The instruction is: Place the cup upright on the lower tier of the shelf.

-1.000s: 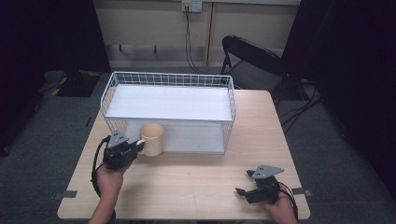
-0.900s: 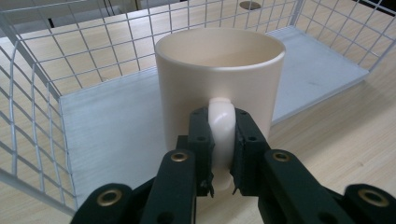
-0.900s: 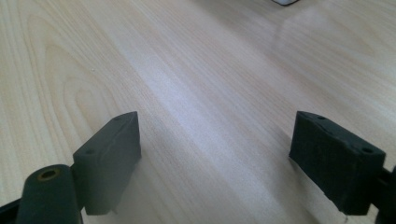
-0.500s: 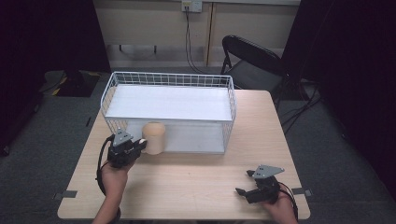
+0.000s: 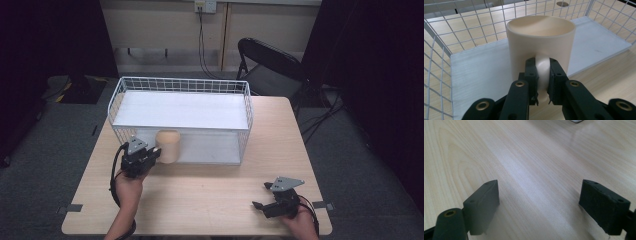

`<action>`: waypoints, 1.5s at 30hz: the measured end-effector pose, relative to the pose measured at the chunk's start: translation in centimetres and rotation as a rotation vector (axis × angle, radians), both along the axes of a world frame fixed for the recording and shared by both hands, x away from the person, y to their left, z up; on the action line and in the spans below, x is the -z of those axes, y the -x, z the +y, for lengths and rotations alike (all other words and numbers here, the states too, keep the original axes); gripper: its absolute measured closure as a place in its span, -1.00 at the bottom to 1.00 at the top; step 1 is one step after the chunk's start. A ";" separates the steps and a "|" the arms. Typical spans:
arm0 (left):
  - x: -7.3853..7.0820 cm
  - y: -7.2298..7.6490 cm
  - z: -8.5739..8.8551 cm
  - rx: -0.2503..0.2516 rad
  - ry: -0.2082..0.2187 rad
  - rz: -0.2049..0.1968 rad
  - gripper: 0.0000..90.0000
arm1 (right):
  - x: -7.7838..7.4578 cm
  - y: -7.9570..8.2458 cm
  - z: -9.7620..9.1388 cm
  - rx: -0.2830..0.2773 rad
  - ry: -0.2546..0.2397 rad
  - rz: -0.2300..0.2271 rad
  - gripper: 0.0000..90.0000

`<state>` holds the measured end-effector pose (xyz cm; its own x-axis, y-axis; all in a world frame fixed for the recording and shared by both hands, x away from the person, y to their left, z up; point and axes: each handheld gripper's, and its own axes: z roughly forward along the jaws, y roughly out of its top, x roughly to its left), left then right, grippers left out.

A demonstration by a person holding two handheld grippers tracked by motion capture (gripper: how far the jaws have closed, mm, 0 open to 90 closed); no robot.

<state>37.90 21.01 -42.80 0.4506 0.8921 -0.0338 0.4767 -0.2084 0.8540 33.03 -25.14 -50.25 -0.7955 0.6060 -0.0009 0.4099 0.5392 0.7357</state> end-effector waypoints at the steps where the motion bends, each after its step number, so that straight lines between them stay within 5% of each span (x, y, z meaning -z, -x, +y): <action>1: 0.2 -0.1 -0.2 -0.008 0.009 -0.001 0.79 | 0.0 0.0 0.0 0.000 0.000 0.001 -0.65; 45: 1.4 -1.3 -1.7 -0.021 -0.001 0.051 0.77 | 0.0 0.0 0.0 0.001 0.000 0.001 -0.66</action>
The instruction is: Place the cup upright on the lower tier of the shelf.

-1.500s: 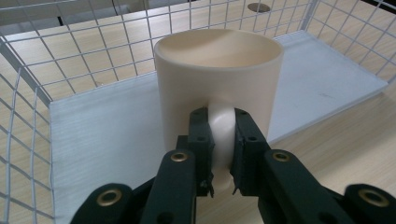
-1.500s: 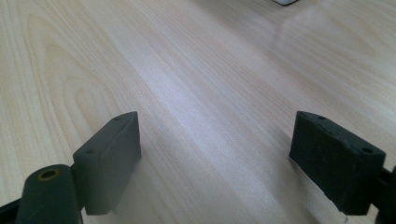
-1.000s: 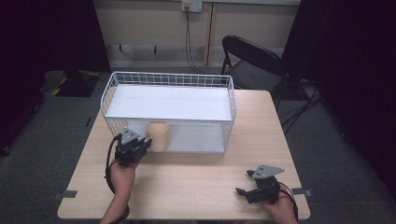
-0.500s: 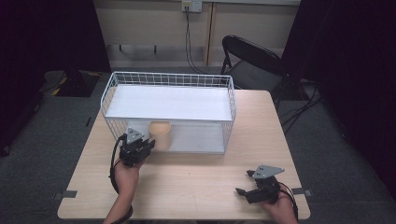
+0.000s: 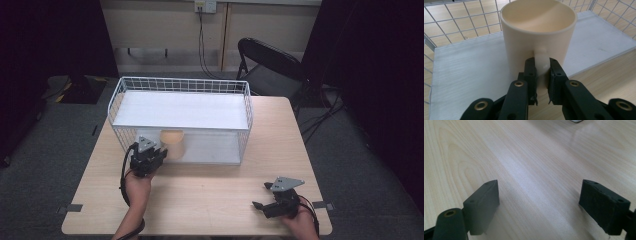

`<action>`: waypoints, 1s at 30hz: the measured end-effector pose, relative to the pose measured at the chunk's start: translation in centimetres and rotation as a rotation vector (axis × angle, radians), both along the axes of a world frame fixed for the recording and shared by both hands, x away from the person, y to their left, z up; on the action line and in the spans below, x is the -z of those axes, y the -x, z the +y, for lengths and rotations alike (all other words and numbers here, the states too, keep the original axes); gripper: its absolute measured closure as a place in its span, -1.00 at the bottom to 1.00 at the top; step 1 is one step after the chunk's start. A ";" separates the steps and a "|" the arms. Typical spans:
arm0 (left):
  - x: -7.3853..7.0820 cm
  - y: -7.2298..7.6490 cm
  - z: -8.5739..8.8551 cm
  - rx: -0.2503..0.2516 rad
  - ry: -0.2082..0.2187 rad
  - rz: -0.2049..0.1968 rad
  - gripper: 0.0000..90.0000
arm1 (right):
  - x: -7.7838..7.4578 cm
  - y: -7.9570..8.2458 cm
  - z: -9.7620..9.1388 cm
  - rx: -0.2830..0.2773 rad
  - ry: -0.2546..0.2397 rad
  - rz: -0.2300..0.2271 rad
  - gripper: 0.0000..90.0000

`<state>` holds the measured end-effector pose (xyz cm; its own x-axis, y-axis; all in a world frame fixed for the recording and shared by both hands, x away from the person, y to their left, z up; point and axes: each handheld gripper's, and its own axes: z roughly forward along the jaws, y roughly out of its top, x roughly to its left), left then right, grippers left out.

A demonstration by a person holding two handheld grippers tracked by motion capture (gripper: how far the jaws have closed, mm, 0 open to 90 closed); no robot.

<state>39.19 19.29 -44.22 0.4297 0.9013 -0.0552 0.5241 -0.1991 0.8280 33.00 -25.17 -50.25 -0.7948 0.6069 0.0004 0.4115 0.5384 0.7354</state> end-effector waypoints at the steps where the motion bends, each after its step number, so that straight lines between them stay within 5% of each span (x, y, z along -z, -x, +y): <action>1: 0.0 0.0 0.0 0.001 0.000 0.002 0.77 | 0.0 0.0 0.0 0.000 0.000 0.000 -0.66; 30: 0.6 -0.8 -0.7 -0.021 0.008 0.021 0.76 | 0.0 0.0 0.0 0.000 0.000 0.000 -0.66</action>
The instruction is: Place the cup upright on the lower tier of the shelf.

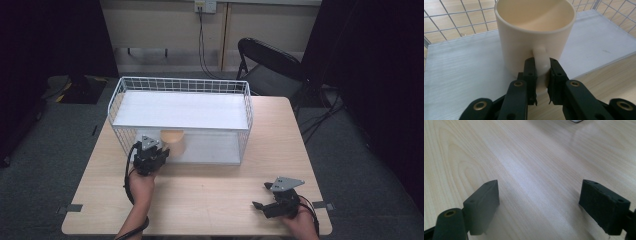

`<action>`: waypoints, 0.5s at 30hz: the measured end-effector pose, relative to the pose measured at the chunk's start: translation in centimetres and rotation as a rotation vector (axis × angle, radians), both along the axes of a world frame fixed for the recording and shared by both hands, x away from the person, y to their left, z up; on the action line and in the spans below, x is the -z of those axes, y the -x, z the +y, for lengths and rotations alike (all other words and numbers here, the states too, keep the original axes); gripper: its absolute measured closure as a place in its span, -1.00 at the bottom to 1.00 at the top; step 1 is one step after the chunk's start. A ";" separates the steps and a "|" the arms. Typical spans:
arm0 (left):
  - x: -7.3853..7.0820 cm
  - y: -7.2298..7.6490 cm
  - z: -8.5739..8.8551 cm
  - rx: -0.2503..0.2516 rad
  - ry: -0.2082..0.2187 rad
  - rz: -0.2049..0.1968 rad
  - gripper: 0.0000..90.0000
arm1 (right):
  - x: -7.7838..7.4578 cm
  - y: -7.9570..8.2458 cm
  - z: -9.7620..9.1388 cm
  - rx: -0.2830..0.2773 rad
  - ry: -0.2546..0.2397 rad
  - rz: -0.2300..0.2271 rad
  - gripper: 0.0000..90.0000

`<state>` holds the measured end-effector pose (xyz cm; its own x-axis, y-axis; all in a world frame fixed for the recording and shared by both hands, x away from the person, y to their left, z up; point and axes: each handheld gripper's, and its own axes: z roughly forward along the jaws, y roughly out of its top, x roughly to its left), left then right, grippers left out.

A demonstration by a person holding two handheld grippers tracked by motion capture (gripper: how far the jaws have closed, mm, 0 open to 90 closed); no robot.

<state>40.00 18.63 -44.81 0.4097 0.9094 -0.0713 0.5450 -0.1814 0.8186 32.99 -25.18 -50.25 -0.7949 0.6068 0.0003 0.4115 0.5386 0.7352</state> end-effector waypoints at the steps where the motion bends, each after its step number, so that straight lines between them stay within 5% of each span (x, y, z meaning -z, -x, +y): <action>1: 0.0 0.0 0.0 -0.001 -0.001 0.000 0.76 | 0.0 0.0 0.0 0.000 0.000 0.000 -0.66; 15: 0.1 -0.4 -0.1 -0.014 0.000 -0.009 0.76 | 0.0 0.0 0.0 -0.002 0.001 -0.001 -0.66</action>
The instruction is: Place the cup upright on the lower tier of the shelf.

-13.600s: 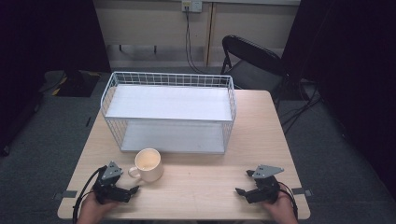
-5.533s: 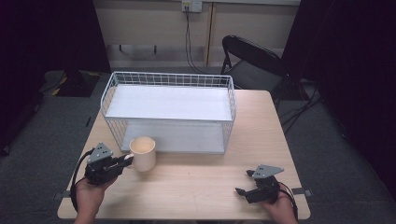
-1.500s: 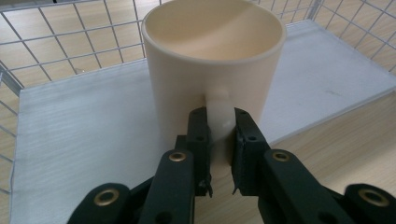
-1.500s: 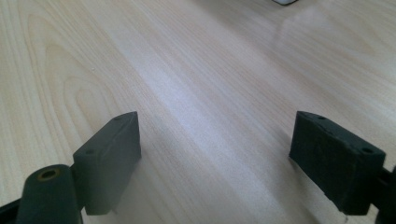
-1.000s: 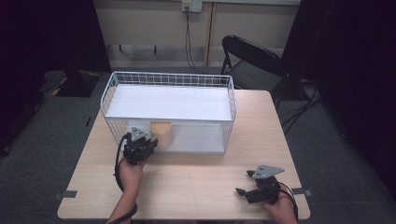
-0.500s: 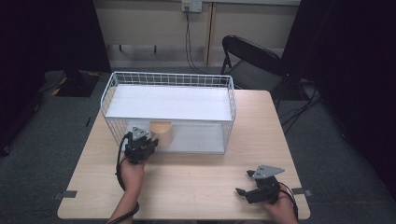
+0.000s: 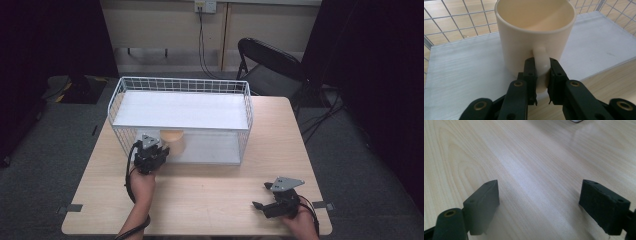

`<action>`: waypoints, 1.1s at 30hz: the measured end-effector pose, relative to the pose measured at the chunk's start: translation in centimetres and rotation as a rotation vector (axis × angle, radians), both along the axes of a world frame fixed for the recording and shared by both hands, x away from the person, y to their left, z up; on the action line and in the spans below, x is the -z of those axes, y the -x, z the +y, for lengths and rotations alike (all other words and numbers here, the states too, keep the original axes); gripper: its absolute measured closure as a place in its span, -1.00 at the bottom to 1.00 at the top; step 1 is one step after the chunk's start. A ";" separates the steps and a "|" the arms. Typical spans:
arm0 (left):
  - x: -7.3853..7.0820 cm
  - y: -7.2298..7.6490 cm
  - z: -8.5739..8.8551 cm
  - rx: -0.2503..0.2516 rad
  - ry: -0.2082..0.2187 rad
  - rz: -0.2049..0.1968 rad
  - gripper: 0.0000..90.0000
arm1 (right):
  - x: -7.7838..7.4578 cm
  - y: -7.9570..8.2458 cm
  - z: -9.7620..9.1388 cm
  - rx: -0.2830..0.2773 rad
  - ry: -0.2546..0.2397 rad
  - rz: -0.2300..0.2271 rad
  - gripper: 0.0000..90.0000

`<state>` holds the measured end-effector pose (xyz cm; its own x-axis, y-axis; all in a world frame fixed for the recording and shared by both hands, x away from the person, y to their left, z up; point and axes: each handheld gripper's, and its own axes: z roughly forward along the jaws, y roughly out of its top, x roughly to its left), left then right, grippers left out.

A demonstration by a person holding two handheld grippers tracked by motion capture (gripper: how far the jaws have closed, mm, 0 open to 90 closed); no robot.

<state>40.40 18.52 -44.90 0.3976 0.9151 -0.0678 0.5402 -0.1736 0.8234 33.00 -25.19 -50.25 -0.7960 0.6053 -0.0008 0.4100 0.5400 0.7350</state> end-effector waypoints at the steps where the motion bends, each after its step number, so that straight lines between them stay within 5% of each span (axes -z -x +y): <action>1: 0.0 -0.1 0.0 -0.003 -0.002 -0.001 0.76 | 0.0 0.0 0.0 0.002 -0.001 0.000 -0.66; 20: 0.3 0.3 0.6 -0.010 -0.001 0.009 0.58 | 0.0 0.0 0.0 0.002 -0.001 0.001 -0.66; 28: 0.2 0.8 1.3 -0.015 0.023 0.008 0.34 | 0.0 0.0 0.0 0.001 -0.001 0.000 -0.66; 33: 0.0 1.1 1.6 0.005 0.002 0.006 0.07 | 0.0 0.0 0.0 0.001 -0.001 0.000 -0.66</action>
